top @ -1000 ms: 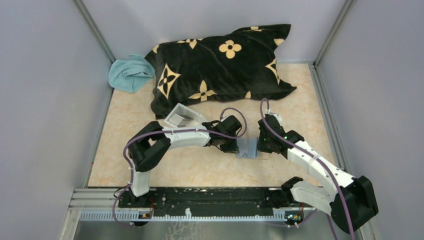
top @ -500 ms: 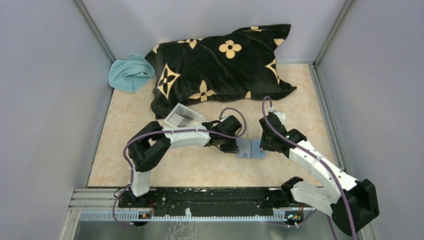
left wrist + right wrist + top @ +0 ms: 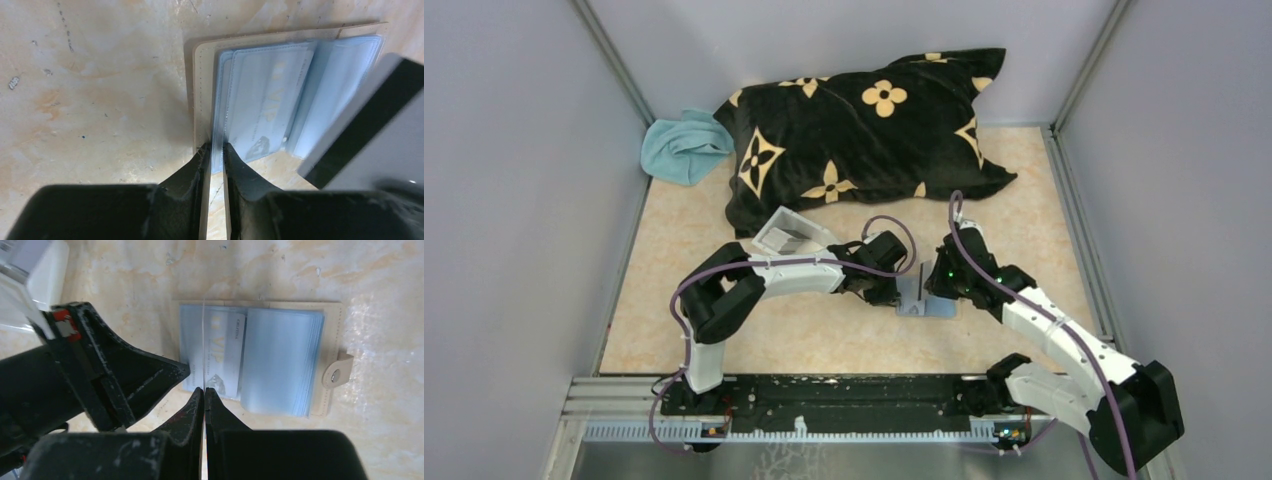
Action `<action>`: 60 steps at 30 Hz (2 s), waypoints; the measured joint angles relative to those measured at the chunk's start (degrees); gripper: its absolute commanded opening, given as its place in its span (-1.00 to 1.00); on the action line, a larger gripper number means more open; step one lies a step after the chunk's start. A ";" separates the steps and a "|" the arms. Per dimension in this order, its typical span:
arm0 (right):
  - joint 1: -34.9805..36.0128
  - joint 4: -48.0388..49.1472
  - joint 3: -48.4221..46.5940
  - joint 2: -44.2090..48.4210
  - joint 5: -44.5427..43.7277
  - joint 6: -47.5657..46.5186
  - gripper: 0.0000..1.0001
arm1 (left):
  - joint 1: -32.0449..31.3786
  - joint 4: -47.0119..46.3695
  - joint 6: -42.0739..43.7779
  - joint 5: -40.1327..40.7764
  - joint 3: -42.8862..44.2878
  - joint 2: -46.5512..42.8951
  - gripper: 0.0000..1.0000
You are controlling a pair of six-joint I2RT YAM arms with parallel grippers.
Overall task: Put the credit cards into the card holder
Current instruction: Place the credit card in the card holder.
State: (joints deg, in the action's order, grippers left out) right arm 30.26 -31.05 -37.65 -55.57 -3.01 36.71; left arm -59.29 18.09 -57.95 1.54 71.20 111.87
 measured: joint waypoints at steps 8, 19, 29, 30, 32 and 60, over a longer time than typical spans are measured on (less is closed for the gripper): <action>0.00 4.48 9.18 0.22 1.16 3.04 -1.00 | 0.00 -0.85 -0.57 0.20 -1.33 -0.52 -0.58; 0.00 4.85 10.78 3.76 -2.25 4.50 -1.00 | 0.02 -3.45 -1.01 0.35 -3.58 -1.36 -0.59; 0.00 5.81 11.41 3.41 -2.91 4.90 -1.00 | 0.59 -4.42 -0.98 -0.07 -4.81 -1.64 -0.60; 0.00 6.19 11.41 3.19 -2.89 4.90 -1.00 | 0.70 -4.63 -0.98 -0.15 -4.98 -1.73 -0.60; 0.00 6.88 11.41 2.54 -2.89 4.87 -1.00 | 1.07 -5.07 -0.96 -0.44 -5.33 -1.84 -0.60; -0.46 15.72 13.07 -3.74 0.90 3.98 -1.00 | 7.28 -10.23 -0.48 -8.68 -11.41 -4.22 -0.63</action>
State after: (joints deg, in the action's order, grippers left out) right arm 29.80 -15.33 -24.58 -59.31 -2.11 40.69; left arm -52.01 7.86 -58.43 -7.14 59.79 107.66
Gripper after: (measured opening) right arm 0.007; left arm 0.188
